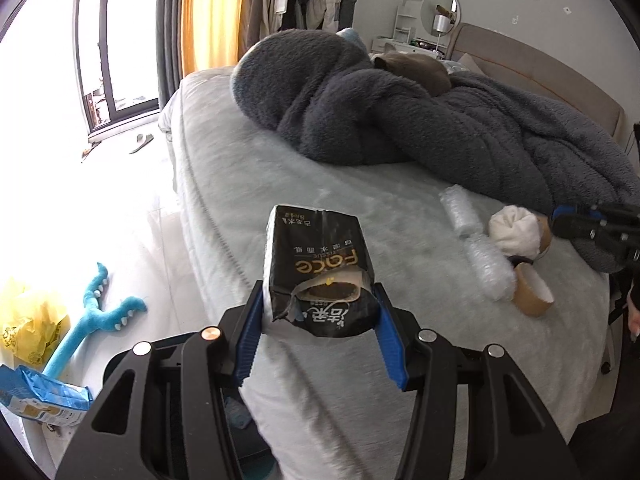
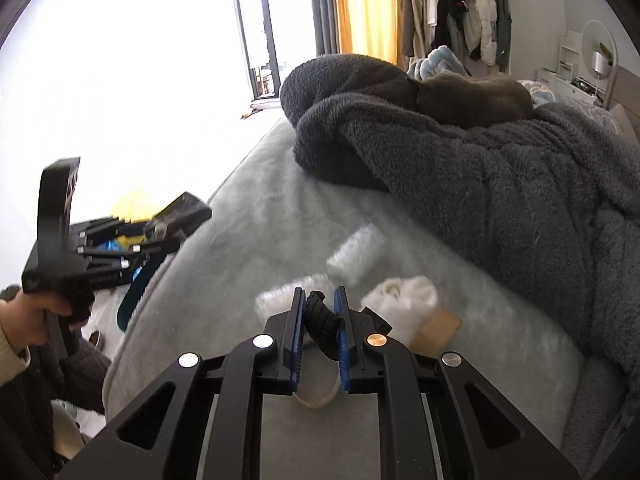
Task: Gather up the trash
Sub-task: 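Carry the tissue pack and clip over the bin and open the left tool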
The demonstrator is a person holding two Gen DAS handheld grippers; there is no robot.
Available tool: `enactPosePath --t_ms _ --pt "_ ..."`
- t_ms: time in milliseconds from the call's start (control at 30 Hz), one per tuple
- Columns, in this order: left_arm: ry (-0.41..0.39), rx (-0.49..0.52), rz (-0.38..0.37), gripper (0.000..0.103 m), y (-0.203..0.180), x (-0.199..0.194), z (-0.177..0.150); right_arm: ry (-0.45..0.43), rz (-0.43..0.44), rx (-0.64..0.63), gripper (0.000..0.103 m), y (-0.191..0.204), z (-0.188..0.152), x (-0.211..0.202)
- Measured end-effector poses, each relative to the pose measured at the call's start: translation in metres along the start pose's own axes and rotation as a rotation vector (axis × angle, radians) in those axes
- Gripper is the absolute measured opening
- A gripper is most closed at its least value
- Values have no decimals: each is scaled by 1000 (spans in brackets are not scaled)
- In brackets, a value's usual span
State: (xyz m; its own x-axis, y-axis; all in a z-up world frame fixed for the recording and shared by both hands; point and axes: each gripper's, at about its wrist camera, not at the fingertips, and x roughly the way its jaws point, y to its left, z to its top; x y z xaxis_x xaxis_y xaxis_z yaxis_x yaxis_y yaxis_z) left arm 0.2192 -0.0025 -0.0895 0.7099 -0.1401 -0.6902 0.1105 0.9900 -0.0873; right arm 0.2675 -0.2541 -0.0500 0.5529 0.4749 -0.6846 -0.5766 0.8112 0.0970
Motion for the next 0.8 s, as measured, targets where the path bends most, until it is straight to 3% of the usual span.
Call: enactPosePath --t_ms 267,800 --pt "43 -23 46 55 29 4 -10 -60 -10 46 15 32 23 16" --pt "103 -75 114 55 92 0 -32 -47 18 62 15 105 54 65"
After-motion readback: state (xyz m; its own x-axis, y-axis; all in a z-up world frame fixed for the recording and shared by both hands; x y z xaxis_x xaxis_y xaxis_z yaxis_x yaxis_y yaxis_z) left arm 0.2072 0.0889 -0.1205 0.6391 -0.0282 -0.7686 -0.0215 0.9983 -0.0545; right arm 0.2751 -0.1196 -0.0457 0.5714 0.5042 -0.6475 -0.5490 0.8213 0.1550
